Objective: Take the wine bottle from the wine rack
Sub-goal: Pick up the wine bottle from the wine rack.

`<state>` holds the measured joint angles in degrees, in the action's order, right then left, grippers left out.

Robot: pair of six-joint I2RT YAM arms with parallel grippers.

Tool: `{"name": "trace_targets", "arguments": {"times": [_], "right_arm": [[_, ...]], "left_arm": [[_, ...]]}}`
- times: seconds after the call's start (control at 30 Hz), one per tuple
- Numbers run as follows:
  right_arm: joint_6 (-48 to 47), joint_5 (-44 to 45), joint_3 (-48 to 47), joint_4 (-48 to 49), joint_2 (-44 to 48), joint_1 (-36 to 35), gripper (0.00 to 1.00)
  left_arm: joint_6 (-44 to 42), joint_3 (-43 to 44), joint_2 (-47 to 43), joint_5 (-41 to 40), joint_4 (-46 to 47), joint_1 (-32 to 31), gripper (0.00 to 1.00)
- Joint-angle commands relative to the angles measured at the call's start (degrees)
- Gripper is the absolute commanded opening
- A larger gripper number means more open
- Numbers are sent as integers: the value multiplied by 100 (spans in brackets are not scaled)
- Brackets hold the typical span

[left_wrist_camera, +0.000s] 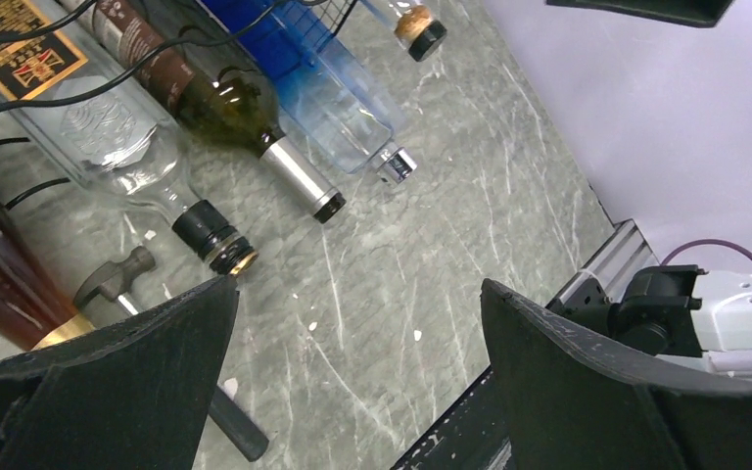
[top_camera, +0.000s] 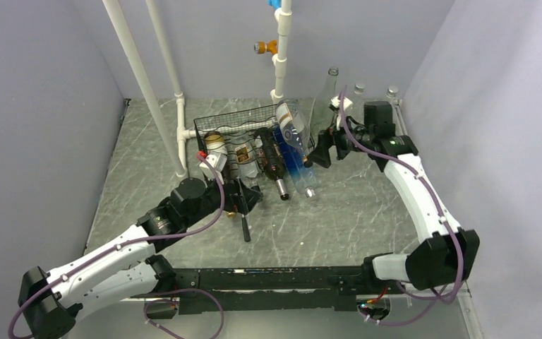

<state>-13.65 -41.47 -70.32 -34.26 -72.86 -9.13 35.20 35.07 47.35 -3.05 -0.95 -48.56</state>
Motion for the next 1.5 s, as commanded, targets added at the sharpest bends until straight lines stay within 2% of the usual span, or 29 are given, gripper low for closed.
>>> {"name": "trace_targets", "arguments": {"times": [0.0, 0.17, 0.37, 0.57, 0.73, 1.47], "right_arm": [[1014, 965, -310, 140, -382, -369, 99], [2019, 2343, -430, 528, -634, -841, 100], [2562, 2771, -501, 768, -1024, -1041, 98], [2891, 2822, -610, 932, -1434, -1069, 91], [3023, 2736, -748, 1008, -1694, -1083, 81], [3599, 2384, -571, 1352, -2284, -1083, 64]], "left_arm": [[87, -34, -192, -323, -133, 32, 99], [75, -40, -246, -398, -202, 30, 100], [111, -105, -277, -416, -184, 35, 99], [102, -92, -313, -463, -246, 32, 100], [92, -131, -377, -510, -273, 31, 99], [150, -267, -413, -566, -227, 32, 99]]}}
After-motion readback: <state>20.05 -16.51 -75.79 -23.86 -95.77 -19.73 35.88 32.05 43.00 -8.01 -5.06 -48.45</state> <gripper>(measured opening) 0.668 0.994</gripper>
